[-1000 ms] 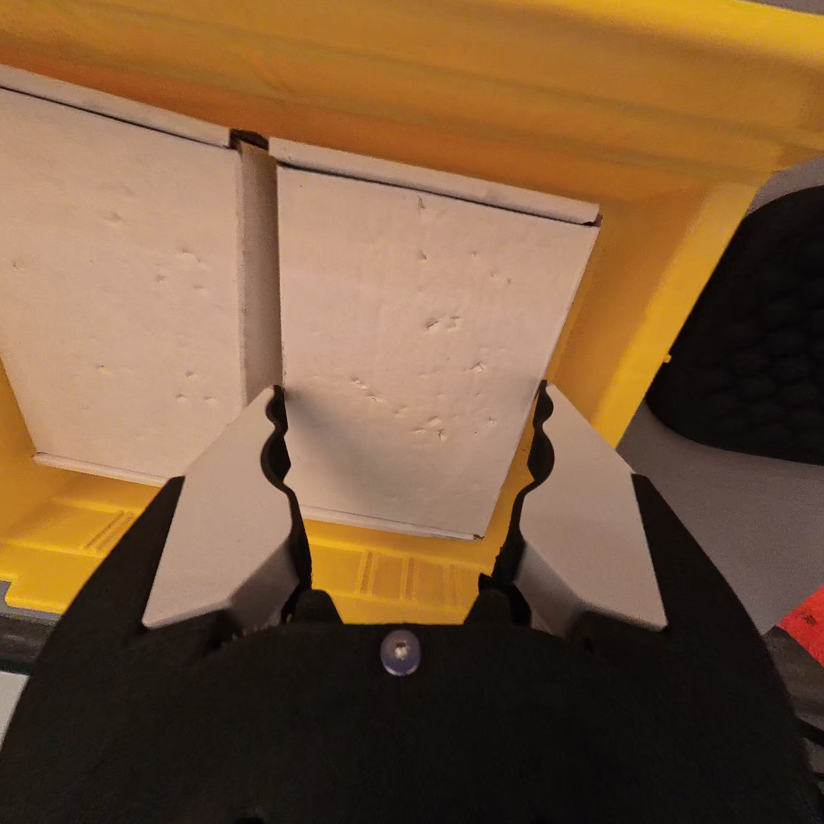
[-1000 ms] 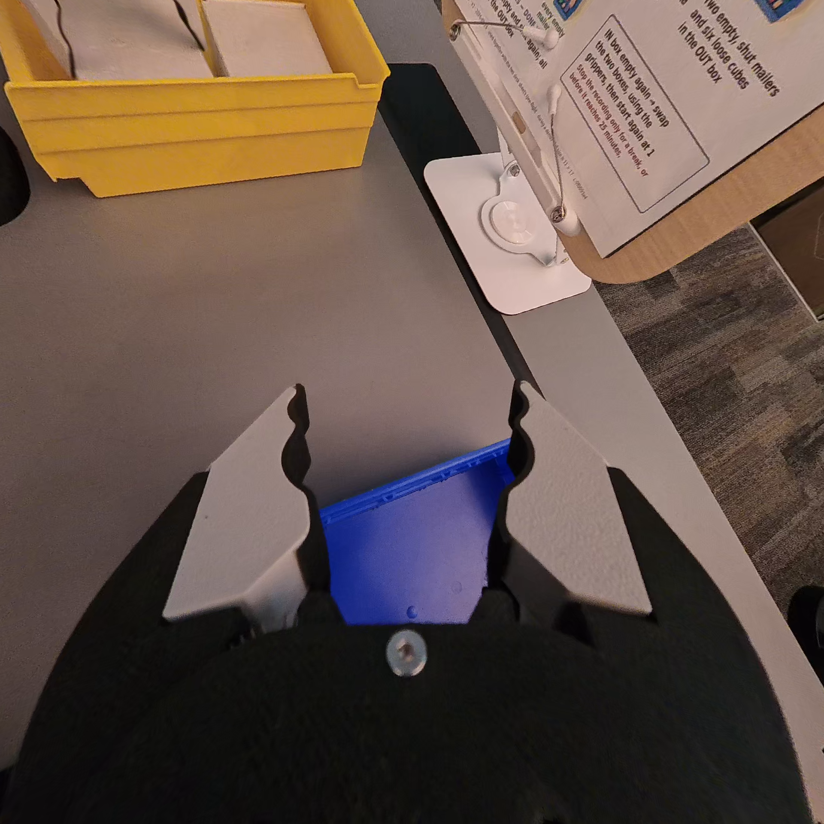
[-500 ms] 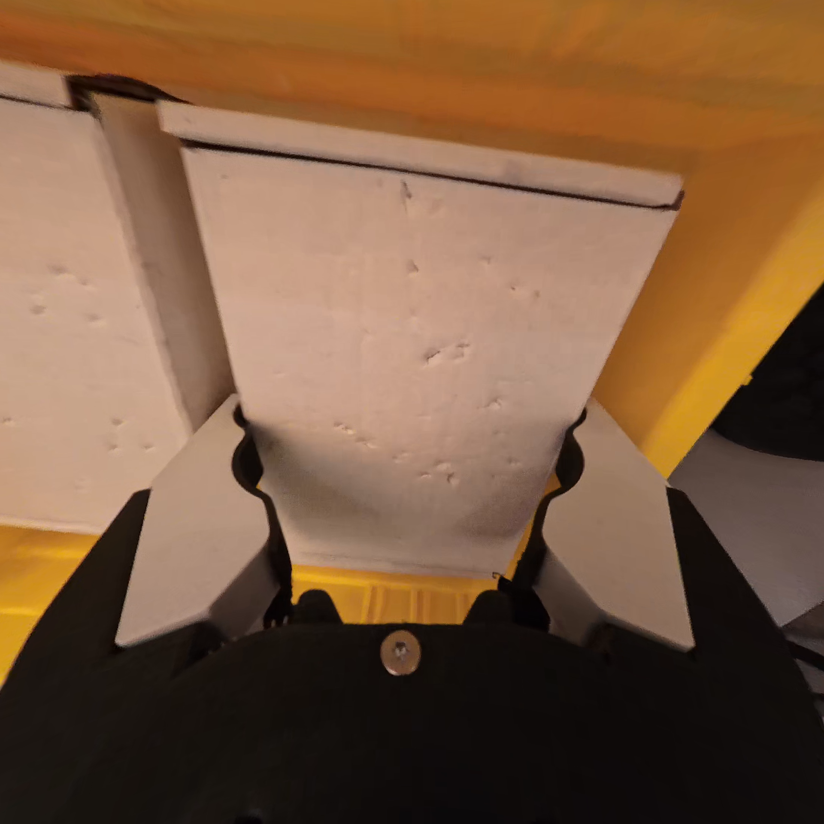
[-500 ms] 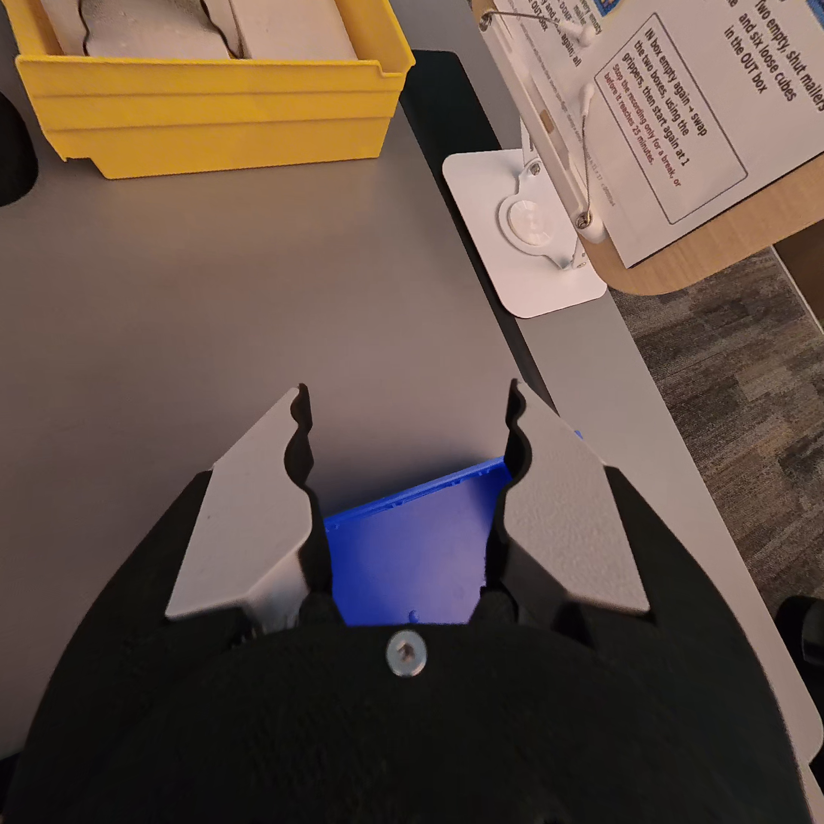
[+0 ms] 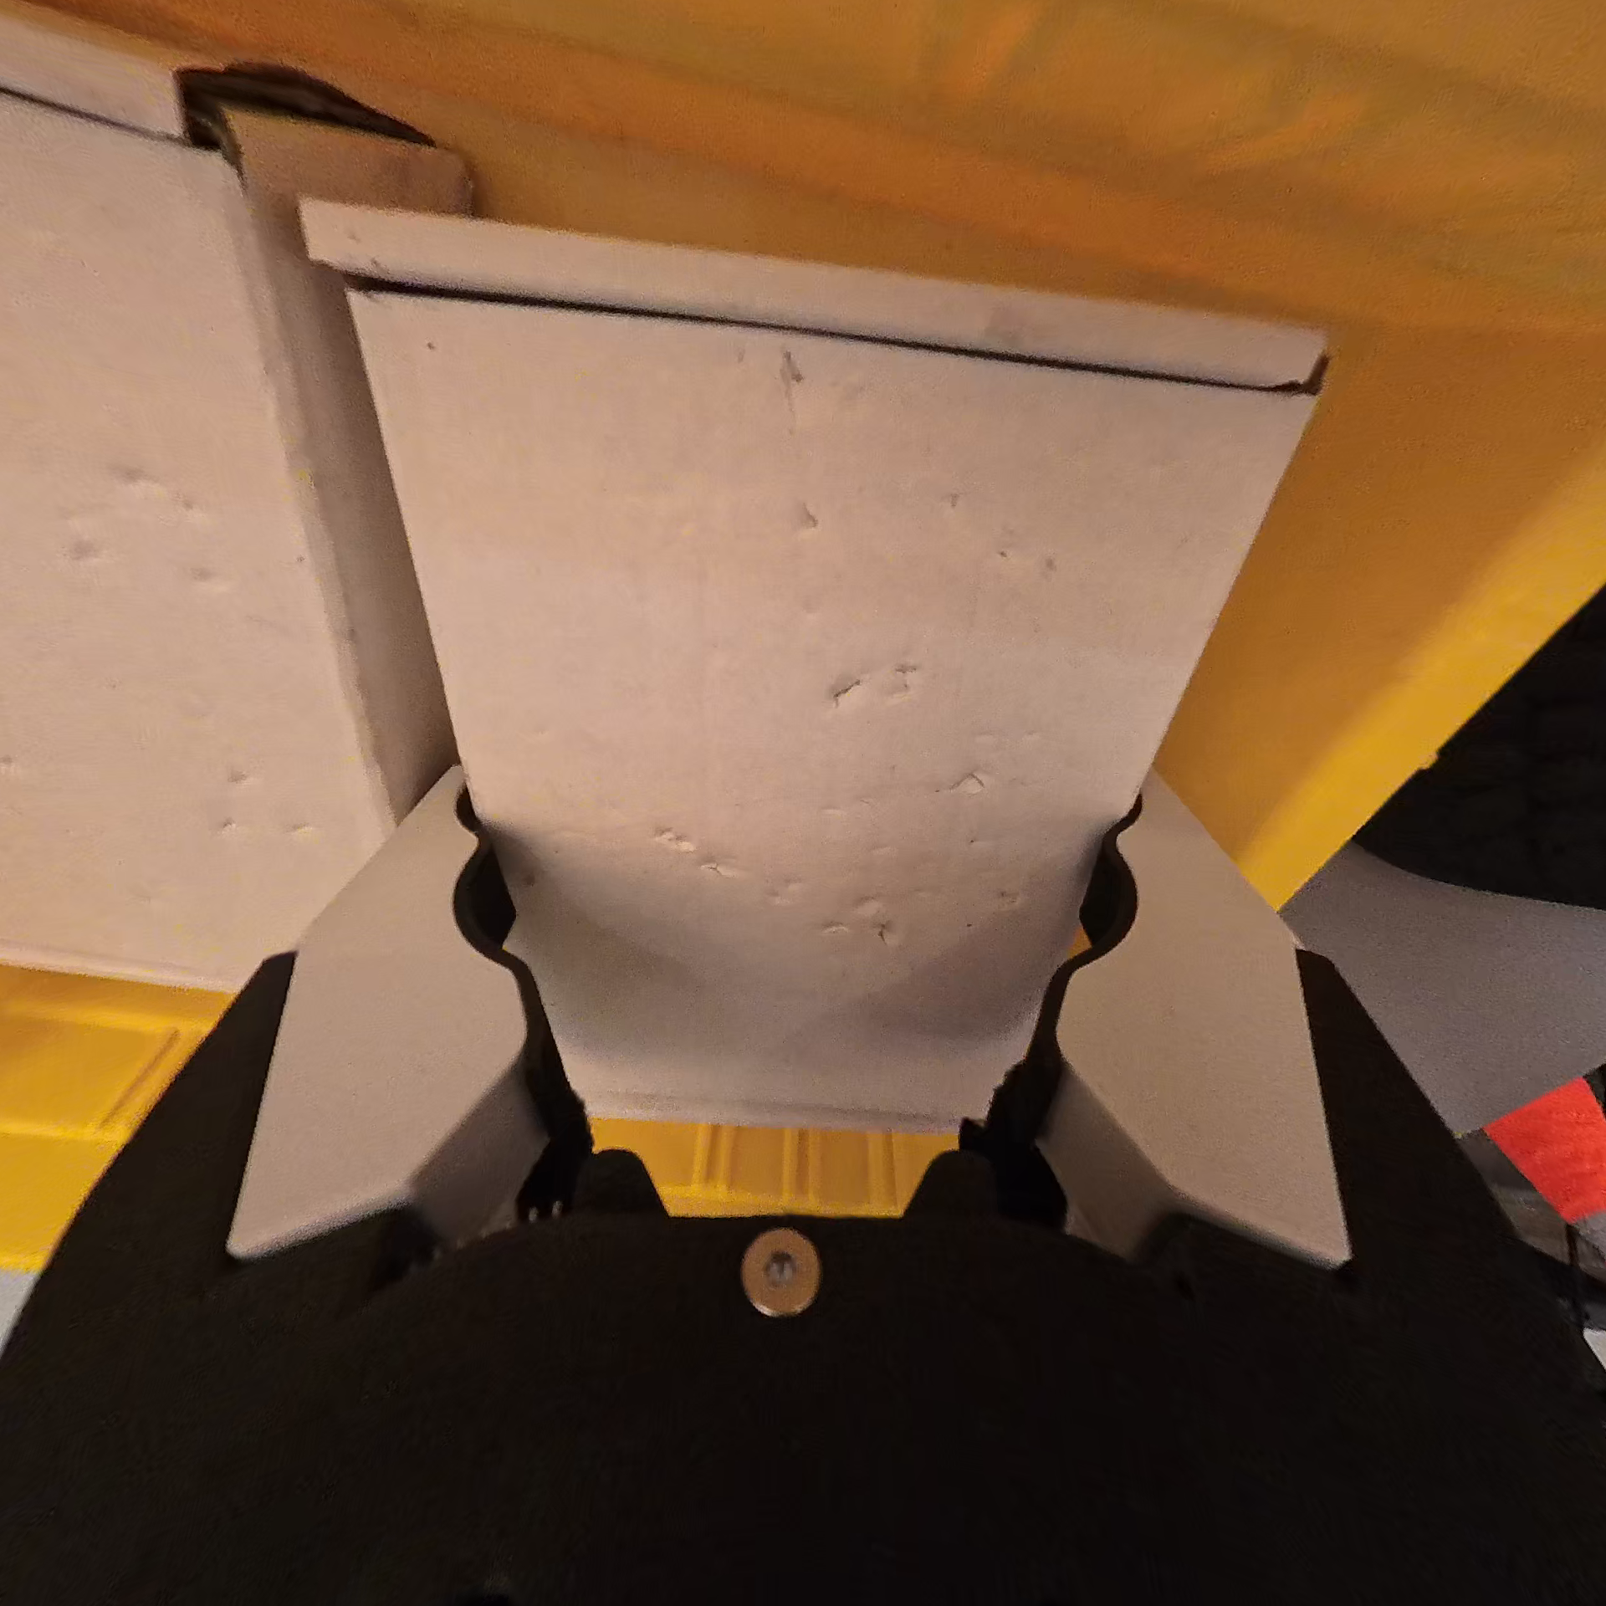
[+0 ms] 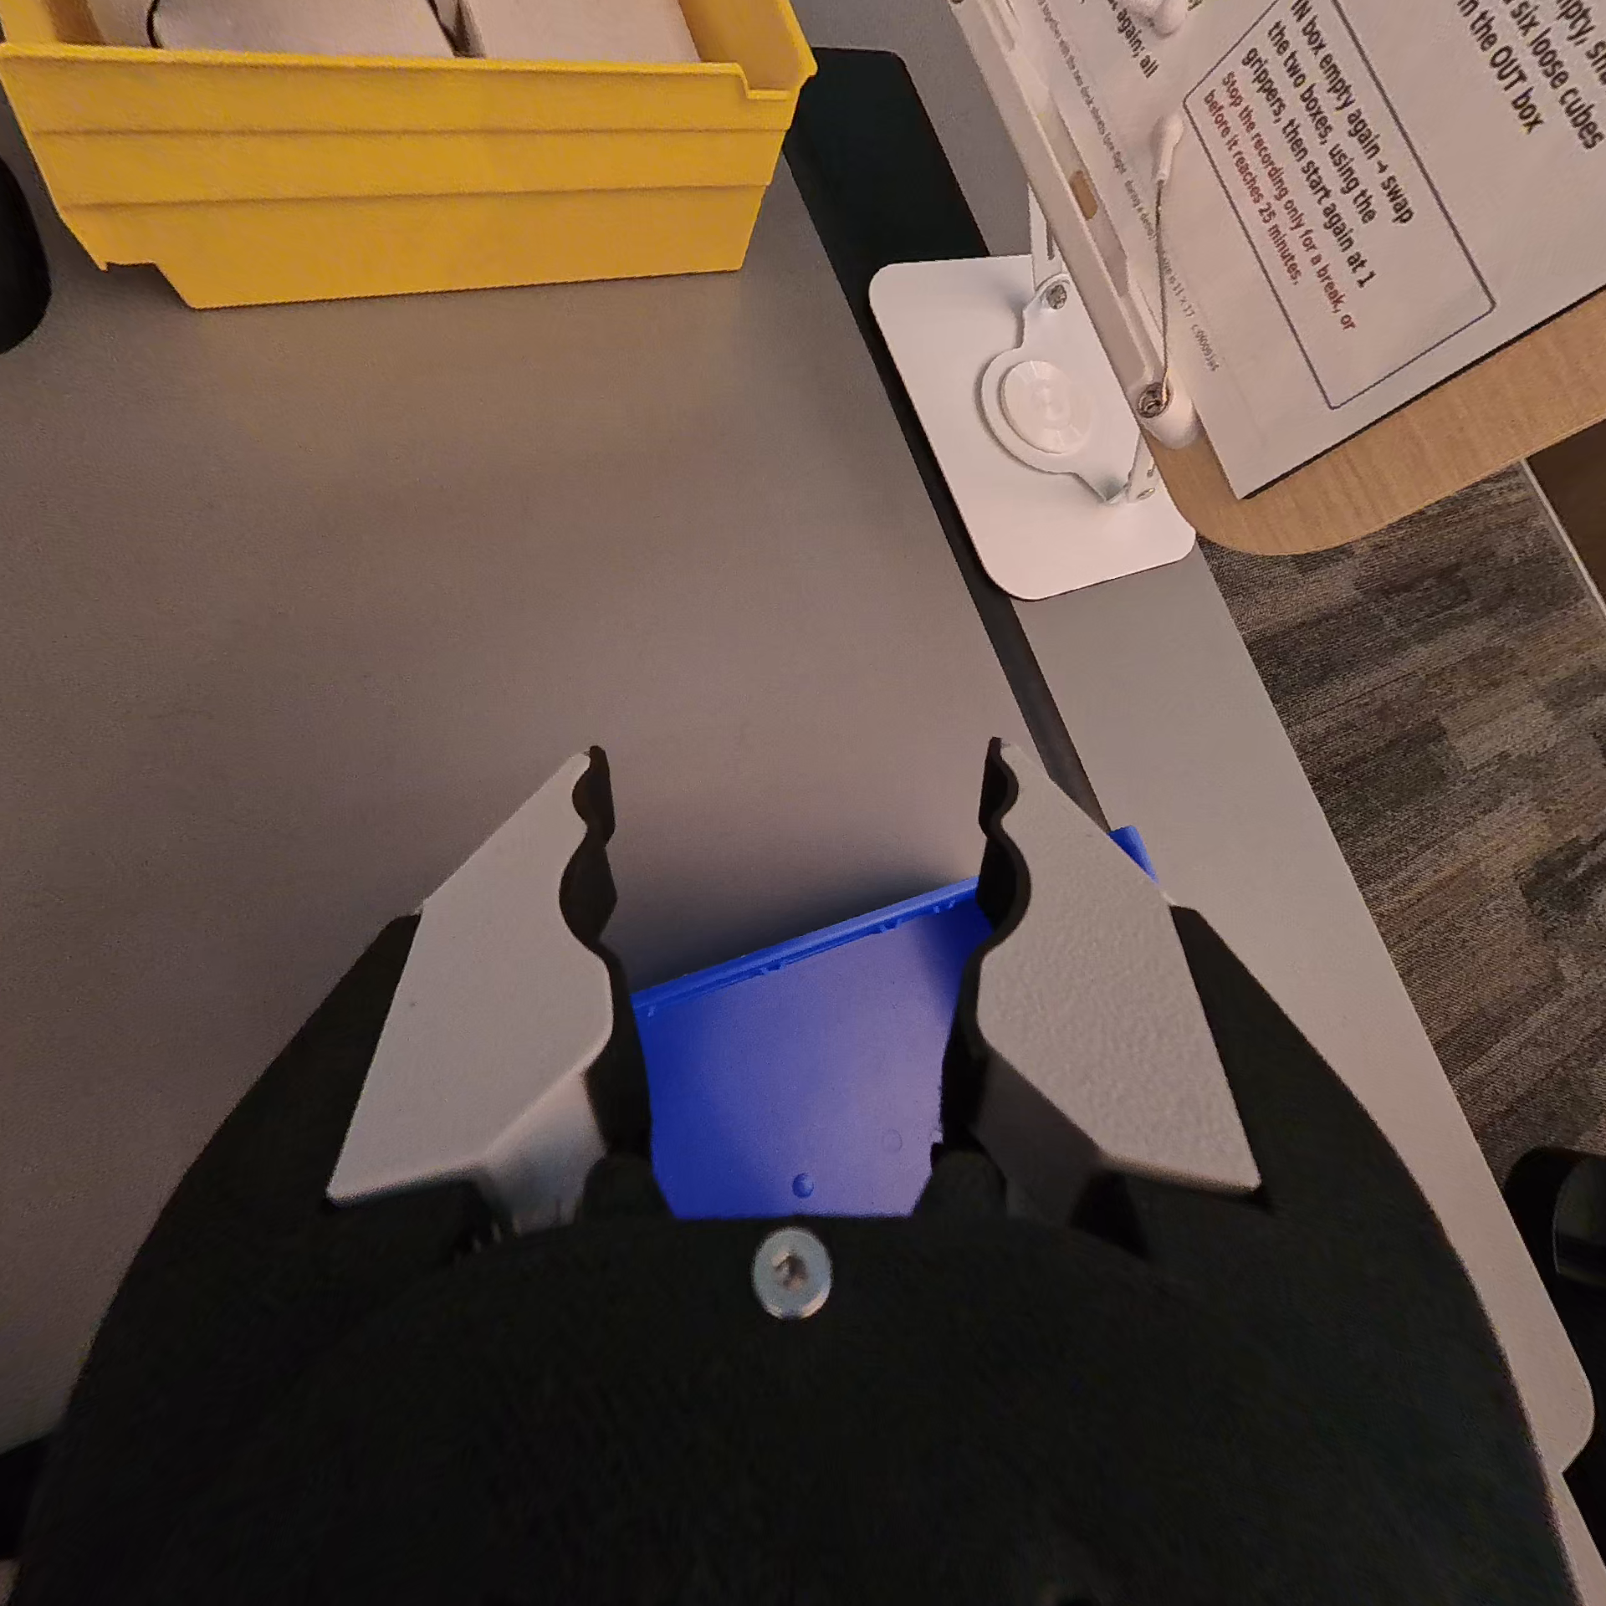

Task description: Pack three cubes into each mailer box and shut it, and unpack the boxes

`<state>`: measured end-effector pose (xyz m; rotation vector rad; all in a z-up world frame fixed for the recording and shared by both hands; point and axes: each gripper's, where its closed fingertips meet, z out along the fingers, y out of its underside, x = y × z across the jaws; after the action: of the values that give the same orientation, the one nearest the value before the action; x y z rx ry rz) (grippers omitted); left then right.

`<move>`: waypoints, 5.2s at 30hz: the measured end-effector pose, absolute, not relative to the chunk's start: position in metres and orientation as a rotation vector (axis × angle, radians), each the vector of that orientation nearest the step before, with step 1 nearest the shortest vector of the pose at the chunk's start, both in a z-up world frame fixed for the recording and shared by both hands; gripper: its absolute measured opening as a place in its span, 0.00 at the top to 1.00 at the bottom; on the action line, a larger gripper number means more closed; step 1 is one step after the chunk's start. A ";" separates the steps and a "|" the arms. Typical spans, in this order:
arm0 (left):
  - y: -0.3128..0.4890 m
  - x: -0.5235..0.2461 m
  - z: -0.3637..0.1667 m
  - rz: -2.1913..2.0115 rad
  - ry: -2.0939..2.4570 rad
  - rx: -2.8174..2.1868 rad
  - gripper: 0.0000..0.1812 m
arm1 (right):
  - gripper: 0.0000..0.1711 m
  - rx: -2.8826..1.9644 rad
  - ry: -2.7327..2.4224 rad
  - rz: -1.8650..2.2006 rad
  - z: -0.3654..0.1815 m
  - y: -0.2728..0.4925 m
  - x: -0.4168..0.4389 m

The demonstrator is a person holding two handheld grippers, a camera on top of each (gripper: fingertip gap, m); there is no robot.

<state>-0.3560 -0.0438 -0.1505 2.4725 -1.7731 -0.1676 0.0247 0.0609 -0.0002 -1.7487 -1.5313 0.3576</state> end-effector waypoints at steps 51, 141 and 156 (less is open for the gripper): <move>-0.020 -0.081 -0.122 -0.109 -2.046 2.406 0.27 | 0.52 -1.684 -1.441 0.423 0.033 0.049 0.071; -0.060 -0.078 -0.129 0.350 -2.495 3.356 0.38 | 0.61 -1.725 -1.918 0.261 -0.100 -0.071 -0.012; -0.056 -0.072 -0.126 0.271 -2.550 3.360 0.51 | 0.51 -1.379 -1.915 0.192 -0.075 -0.091 -0.051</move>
<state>-0.0717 -0.0558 -0.1256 3.3604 -2.5498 0.2713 -0.0509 -0.0913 -0.0749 -1.3792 -1.9150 0.1918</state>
